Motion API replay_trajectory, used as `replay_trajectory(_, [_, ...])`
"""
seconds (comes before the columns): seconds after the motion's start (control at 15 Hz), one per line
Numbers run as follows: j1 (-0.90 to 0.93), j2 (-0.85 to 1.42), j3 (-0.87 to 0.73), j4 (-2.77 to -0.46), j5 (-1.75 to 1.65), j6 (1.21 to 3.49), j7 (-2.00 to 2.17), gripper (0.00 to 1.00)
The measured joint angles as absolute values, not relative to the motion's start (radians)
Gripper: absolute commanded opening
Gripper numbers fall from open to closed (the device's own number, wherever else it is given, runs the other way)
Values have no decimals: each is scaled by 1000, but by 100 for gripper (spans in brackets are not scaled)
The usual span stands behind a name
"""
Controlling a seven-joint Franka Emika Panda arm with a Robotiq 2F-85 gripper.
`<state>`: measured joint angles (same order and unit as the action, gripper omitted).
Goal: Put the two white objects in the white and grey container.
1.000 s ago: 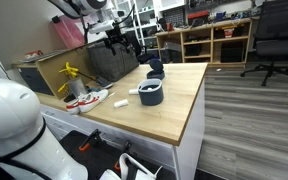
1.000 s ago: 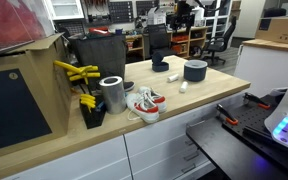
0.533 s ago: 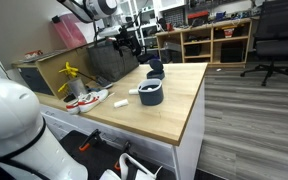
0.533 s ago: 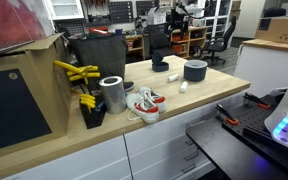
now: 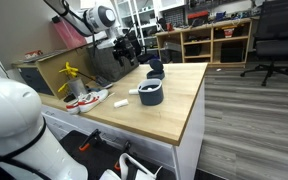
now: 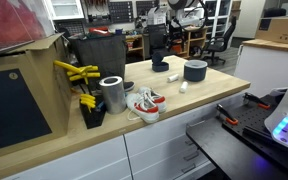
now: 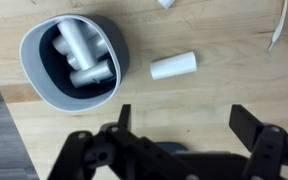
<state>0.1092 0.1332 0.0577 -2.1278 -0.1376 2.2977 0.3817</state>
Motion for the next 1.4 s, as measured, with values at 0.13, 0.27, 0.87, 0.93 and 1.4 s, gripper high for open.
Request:
replay_trajectory(0.13, [123,139,58,-2155,-174,2300,438,100])
replay_trajectory(0.27, [133,150,58,-2168,-191,2300,478,100])
replay_trajectory(0.87, [164,198,76,-2212,-184,2298,482,100])
replay_trajectory(0.93, [166,198,81,-2228,-180,2297,462,100])
replay_trajectory(1.4, [161,201,76,-2288,-180,2297,391,100])
